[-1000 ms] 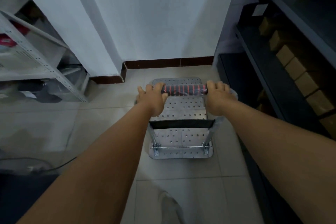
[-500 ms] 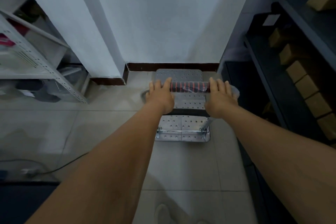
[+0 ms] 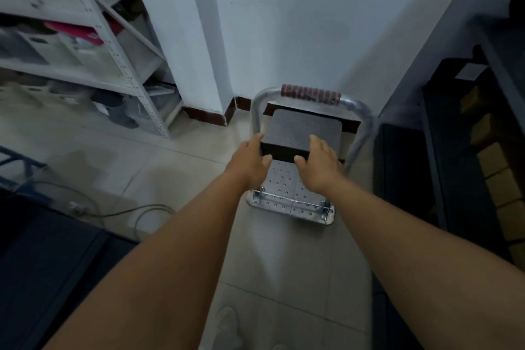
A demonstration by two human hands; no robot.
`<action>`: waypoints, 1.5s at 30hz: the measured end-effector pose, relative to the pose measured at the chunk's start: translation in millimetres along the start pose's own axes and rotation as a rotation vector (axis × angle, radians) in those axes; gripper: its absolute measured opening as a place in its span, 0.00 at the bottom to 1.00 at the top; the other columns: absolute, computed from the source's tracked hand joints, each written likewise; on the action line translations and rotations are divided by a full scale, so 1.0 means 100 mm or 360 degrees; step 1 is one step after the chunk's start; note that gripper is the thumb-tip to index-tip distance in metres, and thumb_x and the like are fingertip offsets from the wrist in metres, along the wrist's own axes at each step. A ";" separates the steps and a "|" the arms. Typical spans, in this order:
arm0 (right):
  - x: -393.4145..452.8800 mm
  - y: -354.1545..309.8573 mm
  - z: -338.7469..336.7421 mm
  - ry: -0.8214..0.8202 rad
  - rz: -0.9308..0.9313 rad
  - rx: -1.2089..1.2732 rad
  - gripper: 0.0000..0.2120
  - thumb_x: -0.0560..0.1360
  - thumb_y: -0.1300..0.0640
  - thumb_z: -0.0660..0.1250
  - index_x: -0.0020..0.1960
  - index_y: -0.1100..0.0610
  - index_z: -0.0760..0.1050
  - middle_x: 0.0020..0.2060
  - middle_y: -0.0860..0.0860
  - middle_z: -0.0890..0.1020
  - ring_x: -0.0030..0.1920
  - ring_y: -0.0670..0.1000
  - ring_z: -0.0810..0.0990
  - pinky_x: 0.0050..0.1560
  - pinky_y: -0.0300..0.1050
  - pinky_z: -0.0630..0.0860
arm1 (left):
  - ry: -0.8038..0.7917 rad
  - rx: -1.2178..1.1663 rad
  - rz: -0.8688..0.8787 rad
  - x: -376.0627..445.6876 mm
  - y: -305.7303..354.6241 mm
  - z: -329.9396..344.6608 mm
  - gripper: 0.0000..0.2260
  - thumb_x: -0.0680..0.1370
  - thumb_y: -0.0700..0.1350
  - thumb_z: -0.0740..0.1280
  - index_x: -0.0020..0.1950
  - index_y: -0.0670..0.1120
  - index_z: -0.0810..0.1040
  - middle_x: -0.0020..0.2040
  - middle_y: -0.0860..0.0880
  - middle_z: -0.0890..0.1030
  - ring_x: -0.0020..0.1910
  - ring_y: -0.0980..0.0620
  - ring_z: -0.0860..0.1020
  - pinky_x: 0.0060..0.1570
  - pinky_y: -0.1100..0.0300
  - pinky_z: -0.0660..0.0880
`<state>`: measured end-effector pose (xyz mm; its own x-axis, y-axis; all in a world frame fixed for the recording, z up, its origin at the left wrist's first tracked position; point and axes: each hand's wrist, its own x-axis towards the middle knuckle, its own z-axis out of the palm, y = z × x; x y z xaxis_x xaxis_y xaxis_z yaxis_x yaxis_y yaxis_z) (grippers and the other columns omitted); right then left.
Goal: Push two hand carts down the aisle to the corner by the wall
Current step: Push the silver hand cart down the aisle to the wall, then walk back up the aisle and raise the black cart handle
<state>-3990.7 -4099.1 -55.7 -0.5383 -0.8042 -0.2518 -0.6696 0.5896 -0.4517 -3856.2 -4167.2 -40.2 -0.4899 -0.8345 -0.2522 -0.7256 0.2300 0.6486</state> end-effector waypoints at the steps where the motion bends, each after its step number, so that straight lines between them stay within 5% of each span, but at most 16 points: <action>1: -0.06 -0.01 -0.01 0.0003 -0.0017 0.0029 0.30 0.81 0.49 0.59 0.78 0.55 0.51 0.76 0.53 0.59 0.75 0.56 0.59 0.70 0.56 0.61 | 0.0044 -0.0018 -0.0009 -0.09 0.02 0.00 0.24 0.81 0.45 0.60 0.76 0.48 0.57 0.72 0.43 0.66 0.70 0.45 0.67 0.65 0.53 0.66; 8: -0.41 -0.13 0.04 0.0034 -0.0081 0.0250 0.28 0.81 0.47 0.58 0.76 0.56 0.56 0.74 0.54 0.65 0.70 0.57 0.67 0.65 0.55 0.68 | 0.0249 -0.0194 -0.0217 -0.61 -0.04 0.00 0.22 0.81 0.48 0.60 0.75 0.46 0.61 0.70 0.43 0.71 0.67 0.46 0.71 0.62 0.55 0.67; 16: -0.75 -0.18 0.15 0.0096 -0.0059 0.0220 0.33 0.80 0.48 0.61 0.78 0.54 0.50 0.77 0.53 0.57 0.76 0.56 0.58 0.72 0.58 0.62 | 0.0265 -0.0333 -0.0339 -1.16 -0.31 -0.11 0.23 0.82 0.50 0.58 0.76 0.48 0.58 0.71 0.43 0.69 0.68 0.45 0.69 0.65 0.53 0.66; 28: -1.56 -0.62 0.55 -0.0122 -0.0287 0.0389 0.29 0.81 0.46 0.57 0.78 0.56 0.54 0.75 0.55 0.62 0.71 0.59 0.66 0.67 0.56 0.67 | 0.0571 -0.0611 -0.0587 -2.16 -0.86 -0.24 0.22 0.82 0.51 0.56 0.75 0.49 0.61 0.67 0.46 0.73 0.63 0.47 0.72 0.60 0.55 0.68; 32: -1.76 -0.86 0.71 -0.0278 -0.0388 0.0461 0.29 0.81 0.45 0.54 0.77 0.56 0.54 0.73 0.55 0.66 0.69 0.57 0.69 0.67 0.54 0.68 | 0.0825 -0.0834 -0.0718 -2.46 -1.02 -0.32 0.21 0.82 0.51 0.56 0.75 0.47 0.63 0.66 0.47 0.73 0.58 0.51 0.72 0.57 0.58 0.68; 36: -2.01 -1.22 0.85 -0.0512 -0.0562 0.0569 0.28 0.82 0.45 0.52 0.76 0.58 0.55 0.71 0.55 0.70 0.67 0.56 0.72 0.64 0.49 0.68 | 0.1211 -0.1003 -0.0898 -2.81 -1.19 -0.41 0.21 0.82 0.52 0.56 0.73 0.46 0.65 0.67 0.45 0.73 0.63 0.47 0.72 0.64 0.55 0.68; 45: -3.22 -1.97 1.18 -0.1154 -0.1096 0.0672 0.27 0.82 0.46 0.52 0.77 0.56 0.56 0.66 0.49 0.73 0.65 0.50 0.71 0.55 0.38 0.61 | 0.2012 -0.1348 -0.1115 -4.06 -1.44 -0.50 0.22 0.81 0.55 0.56 0.74 0.51 0.63 0.66 0.53 0.73 0.63 0.54 0.72 0.60 0.61 0.65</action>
<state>-3625.3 -3965.0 12.7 0.4088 -0.8870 -0.2148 -0.4076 0.0331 -0.9125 -3528.0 -3886.7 4.7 0.7703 -0.5999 -0.2164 0.0333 -0.3010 0.9530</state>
